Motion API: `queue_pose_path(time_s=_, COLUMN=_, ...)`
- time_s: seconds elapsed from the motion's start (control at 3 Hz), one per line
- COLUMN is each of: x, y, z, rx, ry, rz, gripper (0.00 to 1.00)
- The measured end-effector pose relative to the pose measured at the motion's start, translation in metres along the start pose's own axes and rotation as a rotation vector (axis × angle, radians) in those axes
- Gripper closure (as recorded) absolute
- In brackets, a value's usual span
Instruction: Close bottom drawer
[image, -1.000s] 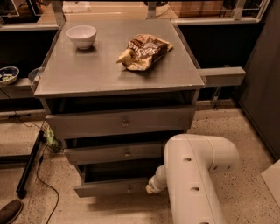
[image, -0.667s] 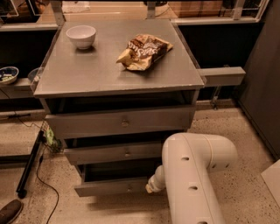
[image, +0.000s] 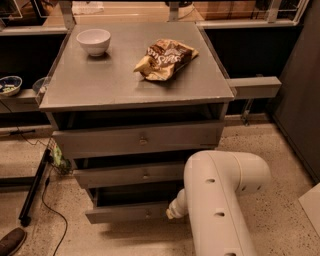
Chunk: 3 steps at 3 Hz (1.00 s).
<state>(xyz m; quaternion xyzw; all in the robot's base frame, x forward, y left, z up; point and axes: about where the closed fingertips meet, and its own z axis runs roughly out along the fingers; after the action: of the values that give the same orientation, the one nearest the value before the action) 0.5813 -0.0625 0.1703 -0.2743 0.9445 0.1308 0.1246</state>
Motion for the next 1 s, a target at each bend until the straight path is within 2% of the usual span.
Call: queue_pose_path(time_s=1.0, x=-0.026, y=0.000, z=-0.006, rx=0.016, ry=-0.050, rz=-0.022, gripper=1.00)
